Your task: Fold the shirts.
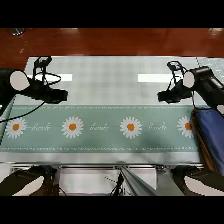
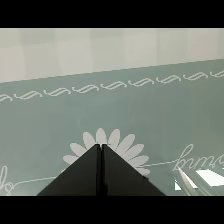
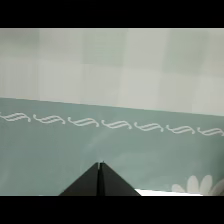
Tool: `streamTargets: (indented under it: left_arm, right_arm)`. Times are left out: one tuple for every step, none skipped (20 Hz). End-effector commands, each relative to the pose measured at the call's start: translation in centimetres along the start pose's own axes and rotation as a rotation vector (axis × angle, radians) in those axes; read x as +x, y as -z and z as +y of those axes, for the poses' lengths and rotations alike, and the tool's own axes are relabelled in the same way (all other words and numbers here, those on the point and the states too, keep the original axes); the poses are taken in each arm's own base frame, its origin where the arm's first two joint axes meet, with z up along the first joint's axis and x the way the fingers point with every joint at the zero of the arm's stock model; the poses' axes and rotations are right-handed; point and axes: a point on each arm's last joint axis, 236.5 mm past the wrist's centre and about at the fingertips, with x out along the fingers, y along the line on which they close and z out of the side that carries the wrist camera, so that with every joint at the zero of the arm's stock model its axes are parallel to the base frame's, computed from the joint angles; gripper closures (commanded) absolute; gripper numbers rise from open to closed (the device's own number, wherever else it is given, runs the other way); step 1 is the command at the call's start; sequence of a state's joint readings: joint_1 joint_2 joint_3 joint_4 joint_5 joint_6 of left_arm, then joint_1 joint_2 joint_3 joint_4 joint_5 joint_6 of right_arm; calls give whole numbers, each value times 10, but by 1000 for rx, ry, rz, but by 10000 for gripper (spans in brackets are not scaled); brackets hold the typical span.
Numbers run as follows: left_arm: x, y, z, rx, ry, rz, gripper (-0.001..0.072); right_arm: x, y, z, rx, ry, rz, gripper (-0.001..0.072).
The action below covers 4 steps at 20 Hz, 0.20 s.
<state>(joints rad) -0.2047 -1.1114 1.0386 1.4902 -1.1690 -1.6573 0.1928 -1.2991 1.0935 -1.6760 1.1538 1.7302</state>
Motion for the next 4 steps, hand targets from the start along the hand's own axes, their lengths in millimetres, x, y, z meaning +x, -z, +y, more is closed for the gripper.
streamTargets:
  left_arm:
    - [1, 1, 2, -1, -9, 5, 689]
    - [1, 1, 2, -1, -9, 5, 689]
    - [1, 1, 2, -1, -9, 5, 689]
    - [1, 1, 2, -1, -9, 5, 689]
  right_arm:
    - [1, 1, -1, -2, 8, 4, 695]
    - [1, 1, -1, -2, 8, 4, 695]
    - [1, 1, -1, -2, 8, 4, 695]
    - [1, 1, -1, -2, 8, 4, 695]
